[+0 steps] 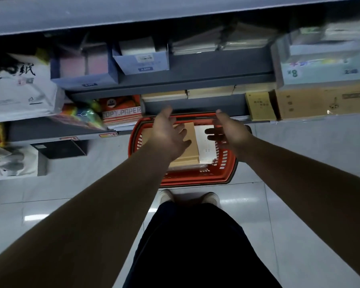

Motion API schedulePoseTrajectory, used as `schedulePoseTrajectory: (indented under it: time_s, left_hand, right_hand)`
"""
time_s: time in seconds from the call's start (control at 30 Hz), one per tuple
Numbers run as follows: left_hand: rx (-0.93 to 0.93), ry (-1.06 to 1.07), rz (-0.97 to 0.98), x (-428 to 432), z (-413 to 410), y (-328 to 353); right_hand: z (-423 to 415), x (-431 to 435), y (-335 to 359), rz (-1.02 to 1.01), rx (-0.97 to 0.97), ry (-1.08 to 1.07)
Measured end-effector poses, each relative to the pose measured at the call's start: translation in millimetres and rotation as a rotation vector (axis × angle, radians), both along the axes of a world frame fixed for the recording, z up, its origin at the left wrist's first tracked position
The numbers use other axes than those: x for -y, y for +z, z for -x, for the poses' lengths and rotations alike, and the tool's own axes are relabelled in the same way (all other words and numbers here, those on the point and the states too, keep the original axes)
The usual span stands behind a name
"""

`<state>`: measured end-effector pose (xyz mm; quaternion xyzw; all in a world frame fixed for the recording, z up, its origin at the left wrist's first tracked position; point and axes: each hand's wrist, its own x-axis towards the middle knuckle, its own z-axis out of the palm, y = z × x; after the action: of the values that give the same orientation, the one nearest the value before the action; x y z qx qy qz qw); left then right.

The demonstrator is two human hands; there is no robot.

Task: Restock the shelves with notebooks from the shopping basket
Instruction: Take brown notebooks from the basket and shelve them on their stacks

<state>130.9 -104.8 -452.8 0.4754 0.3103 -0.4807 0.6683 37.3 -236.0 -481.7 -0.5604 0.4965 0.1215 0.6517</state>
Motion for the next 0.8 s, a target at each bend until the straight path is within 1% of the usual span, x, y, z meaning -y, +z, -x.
schedulePoseTrajectory:
  time_s: [0.07, 0.17, 0.23, 0.3, 0.5, 0.63, 0.8]
  left_hand:
    - [-0.014, -0.007, -0.047, -3, -1, -20]
    - [-0.068, 0.091, -0.029, -8, 3, -53]
    - [-0.062, 0.099, -0.087, -12, 3, -80]
    - [-0.108, 0.129, -0.131, -17, 5, -107]
    - [-0.187, 0.092, -0.114, -27, 17, -155]
    - [-0.247, 0.177, -0.158, -39, 24, -187]
    - [-0.277, 0.224, -0.208, -54, 30, -221]
  right_hand:
    - [-2, -2, -15, -0.027, -0.004, 0.000]
    - [-1, -4, -43, -0.071, -0.026, -0.011]
    - [0, -7, -63, -0.096, -0.038, -0.015]
    - [1, -10, -86, -0.126, -0.067, -0.027]
    - [6, -22, -137, -0.191, -0.118, -0.109]
    - [17, -36, -172, -0.226, -0.137, -0.170]
    - [22, -45, -209, -0.295, -0.139, -0.238]
